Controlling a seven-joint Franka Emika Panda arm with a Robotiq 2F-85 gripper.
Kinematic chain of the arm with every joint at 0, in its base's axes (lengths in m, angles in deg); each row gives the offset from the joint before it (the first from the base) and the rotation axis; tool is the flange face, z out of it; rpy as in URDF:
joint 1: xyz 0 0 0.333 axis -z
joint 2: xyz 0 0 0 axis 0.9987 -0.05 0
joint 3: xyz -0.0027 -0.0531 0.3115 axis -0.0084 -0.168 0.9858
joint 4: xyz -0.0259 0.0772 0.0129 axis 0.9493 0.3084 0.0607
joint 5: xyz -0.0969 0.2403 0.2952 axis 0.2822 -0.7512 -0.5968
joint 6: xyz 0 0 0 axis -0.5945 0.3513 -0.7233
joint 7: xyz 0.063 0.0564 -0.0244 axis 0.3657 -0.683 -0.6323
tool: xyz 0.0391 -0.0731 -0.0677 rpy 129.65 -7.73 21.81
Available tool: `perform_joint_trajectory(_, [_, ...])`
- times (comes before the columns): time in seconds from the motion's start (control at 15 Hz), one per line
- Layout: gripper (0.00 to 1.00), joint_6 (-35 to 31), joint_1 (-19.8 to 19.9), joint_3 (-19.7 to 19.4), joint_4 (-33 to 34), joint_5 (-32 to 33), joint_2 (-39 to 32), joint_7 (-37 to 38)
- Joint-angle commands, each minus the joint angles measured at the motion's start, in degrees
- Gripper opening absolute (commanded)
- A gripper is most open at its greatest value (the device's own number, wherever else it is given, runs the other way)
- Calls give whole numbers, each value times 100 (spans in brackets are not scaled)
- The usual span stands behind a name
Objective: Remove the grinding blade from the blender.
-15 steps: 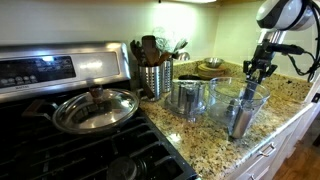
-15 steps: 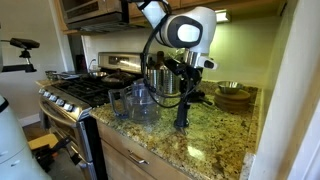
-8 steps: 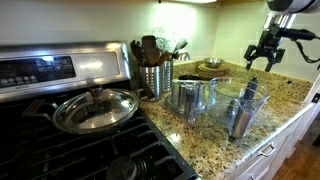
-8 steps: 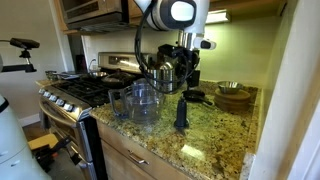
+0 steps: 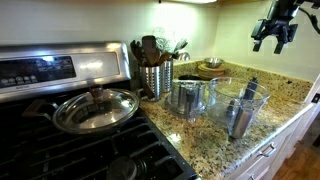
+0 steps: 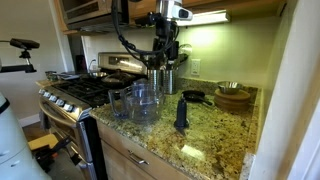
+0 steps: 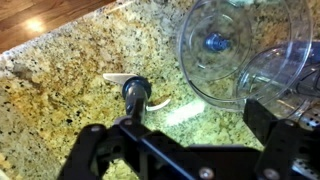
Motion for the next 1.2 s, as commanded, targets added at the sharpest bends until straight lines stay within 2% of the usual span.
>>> perform_joint_trajectory(0.0, [100, 299, -186, 142, -244, 149, 480, -95])
perform_joint_trajectory(0.2, [100, 298, -318, 300, -354, 166, 598, -118])
perform_joint_trajectory(0.27, [100, 239, -265, 242, -112, 103, 326, -36])
perform_joint_trajectory(1.13, [100, 239, -332, 300, -189, 105, 372, -80])
